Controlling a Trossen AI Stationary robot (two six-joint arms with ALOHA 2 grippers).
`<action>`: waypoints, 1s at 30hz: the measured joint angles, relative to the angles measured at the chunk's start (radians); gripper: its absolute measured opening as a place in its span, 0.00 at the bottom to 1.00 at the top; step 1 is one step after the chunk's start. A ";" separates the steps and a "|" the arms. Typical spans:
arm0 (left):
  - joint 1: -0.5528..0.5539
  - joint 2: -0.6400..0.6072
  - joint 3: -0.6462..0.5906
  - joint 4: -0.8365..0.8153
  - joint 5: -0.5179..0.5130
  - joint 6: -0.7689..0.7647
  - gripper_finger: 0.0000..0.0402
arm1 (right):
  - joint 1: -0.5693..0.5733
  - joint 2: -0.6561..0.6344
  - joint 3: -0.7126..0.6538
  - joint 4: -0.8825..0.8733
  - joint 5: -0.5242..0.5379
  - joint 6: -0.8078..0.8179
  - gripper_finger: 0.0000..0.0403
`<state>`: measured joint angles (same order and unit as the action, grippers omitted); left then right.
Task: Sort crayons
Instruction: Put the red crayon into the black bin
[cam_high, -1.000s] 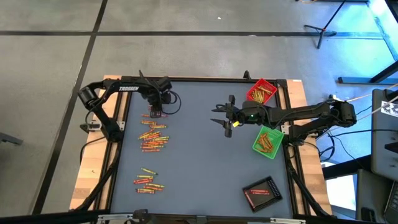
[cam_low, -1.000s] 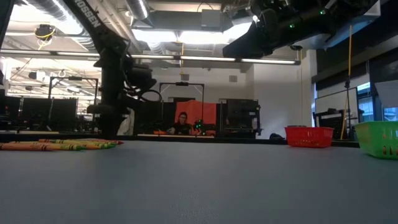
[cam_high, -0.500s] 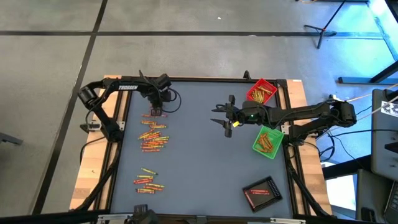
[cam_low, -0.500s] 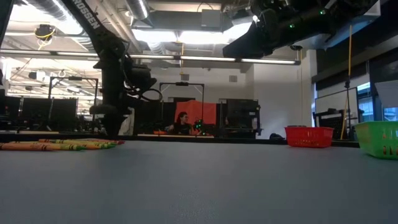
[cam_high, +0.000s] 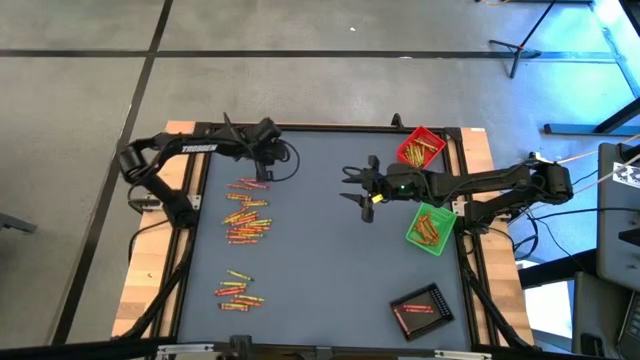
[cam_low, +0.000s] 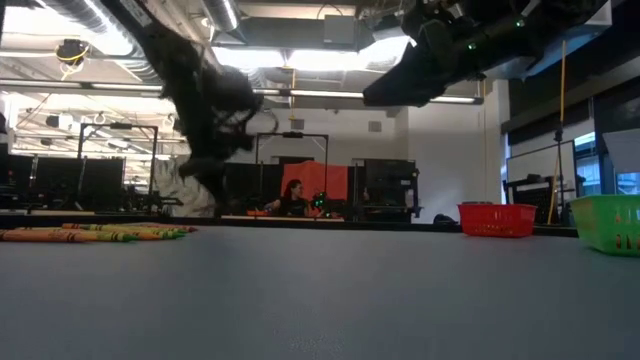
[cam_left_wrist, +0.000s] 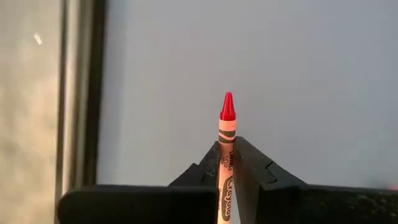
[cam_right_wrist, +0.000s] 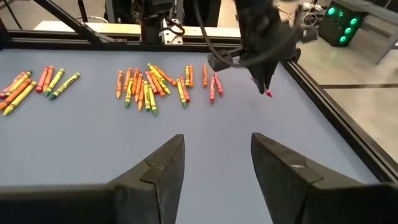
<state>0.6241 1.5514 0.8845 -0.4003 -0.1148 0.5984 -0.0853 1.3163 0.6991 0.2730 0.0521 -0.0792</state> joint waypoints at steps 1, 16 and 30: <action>-0.021 -0.027 0.000 0.006 0.002 -0.016 0.02 | 0.000 0.002 0.000 0.005 0.000 0.000 0.46; -0.394 -0.243 0.001 0.291 0.032 -0.152 0.02 | 0.000 0.021 0.000 0.082 -0.045 -0.004 0.73; -0.562 -0.234 -0.244 1.053 0.121 -0.247 0.02 | 0.039 0.160 0.000 0.372 -0.116 -0.112 0.74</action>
<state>0.0618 1.3177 0.6400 0.6523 0.0061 0.3514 -0.0462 1.4767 0.6994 0.6451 -0.0636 -0.1915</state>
